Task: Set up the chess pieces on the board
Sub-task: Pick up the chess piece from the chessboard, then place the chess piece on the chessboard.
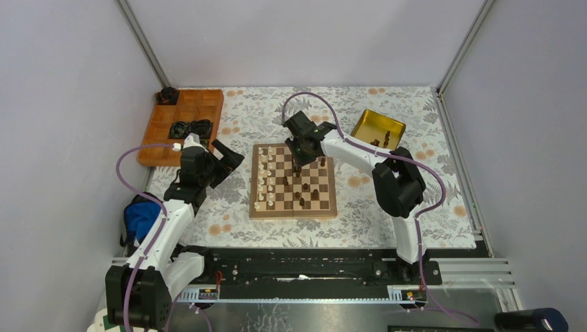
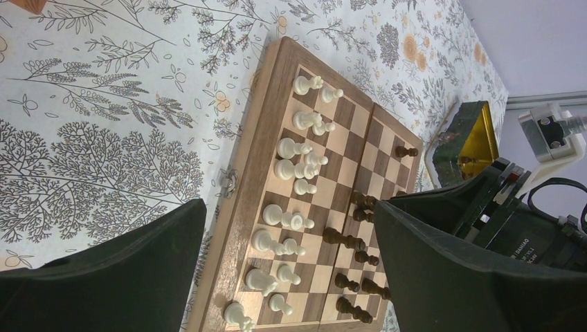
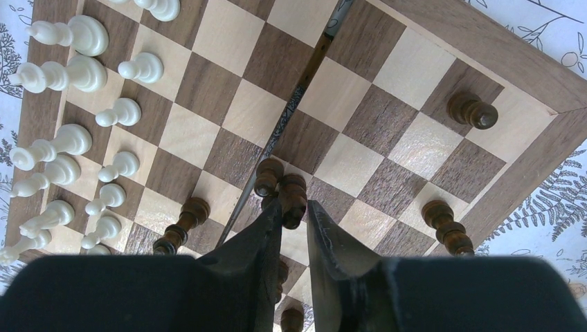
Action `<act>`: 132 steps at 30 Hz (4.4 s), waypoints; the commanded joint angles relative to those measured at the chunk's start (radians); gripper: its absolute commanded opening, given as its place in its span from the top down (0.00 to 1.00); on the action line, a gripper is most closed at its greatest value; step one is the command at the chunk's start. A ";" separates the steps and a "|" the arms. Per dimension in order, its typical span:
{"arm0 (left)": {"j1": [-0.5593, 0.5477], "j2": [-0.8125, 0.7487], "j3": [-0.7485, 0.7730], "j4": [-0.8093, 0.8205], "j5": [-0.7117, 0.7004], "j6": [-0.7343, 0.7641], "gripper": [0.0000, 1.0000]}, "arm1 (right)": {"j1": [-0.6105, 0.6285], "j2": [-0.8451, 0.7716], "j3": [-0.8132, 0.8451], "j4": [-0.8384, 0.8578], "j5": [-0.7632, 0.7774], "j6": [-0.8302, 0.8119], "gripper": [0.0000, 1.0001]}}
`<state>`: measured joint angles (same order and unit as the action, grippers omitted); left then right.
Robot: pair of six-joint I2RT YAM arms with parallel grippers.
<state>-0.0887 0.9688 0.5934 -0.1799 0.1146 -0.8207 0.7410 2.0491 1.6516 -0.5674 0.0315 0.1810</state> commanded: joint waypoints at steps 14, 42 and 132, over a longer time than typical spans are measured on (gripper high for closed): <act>0.009 -0.022 0.001 0.023 0.002 0.000 0.01 | 0.014 -0.020 -0.001 -0.019 -0.012 0.012 0.87; 0.010 -0.047 0.002 0.002 -0.010 -0.003 0.01 | -0.116 -0.070 0.135 -0.061 0.093 -0.057 0.93; 0.014 -0.008 -0.013 0.037 -0.012 0.000 0.01 | -0.179 0.006 0.158 -0.088 0.032 -0.073 0.64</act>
<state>-0.0830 0.9703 0.5884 -0.1791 0.1139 -0.8310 0.5480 2.1033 1.7363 -0.6247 0.0597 0.1284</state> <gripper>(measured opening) 0.989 0.354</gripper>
